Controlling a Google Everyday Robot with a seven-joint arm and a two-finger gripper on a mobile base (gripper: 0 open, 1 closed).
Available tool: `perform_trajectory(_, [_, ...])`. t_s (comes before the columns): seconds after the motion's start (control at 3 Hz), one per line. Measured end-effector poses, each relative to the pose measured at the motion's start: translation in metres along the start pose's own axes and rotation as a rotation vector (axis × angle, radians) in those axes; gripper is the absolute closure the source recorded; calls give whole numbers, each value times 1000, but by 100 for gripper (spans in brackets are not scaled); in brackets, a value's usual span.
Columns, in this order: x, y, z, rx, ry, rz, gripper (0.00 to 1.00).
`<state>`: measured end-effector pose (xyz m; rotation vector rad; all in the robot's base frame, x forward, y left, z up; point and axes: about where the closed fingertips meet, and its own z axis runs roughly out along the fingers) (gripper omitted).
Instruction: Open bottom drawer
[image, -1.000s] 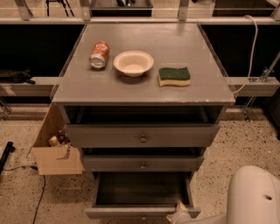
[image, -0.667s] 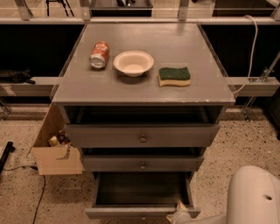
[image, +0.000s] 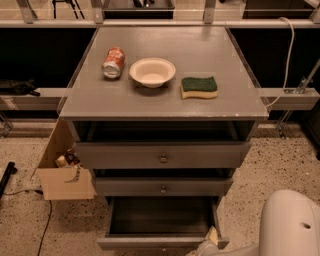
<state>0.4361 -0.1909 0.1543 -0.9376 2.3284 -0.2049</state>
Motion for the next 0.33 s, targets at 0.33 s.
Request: perform_trajectory(0.33, [0, 0, 0, 0, 0, 0, 0])
